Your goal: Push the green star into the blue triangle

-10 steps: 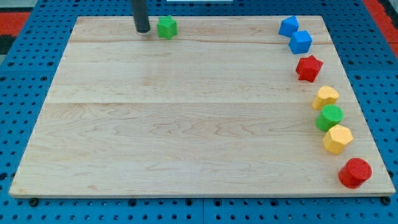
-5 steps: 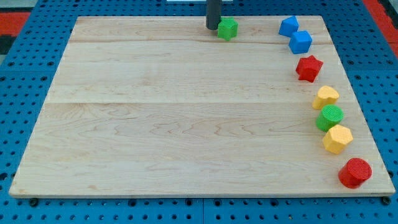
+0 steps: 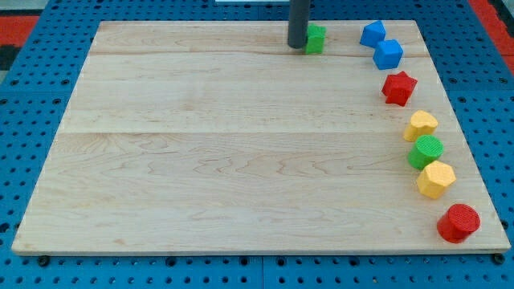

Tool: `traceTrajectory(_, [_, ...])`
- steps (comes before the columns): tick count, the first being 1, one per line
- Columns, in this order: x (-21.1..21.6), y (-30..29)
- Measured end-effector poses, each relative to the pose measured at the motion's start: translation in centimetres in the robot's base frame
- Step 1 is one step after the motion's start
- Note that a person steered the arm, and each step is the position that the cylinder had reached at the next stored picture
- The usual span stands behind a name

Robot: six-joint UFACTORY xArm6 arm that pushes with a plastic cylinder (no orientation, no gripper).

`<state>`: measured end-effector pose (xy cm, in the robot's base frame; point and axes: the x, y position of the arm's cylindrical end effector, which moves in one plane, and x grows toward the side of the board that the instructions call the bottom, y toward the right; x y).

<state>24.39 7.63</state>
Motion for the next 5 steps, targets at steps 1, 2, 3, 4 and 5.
traceTrajectory(1, [-2.8,2.2])
traceTrajectory(2, [-3.7,4.5])
traceTrajectory(3, [-4.0,6.5])
traceTrajectory(4, [-2.6,5.7])
traceTrajectory(5, [-2.0,5.8])
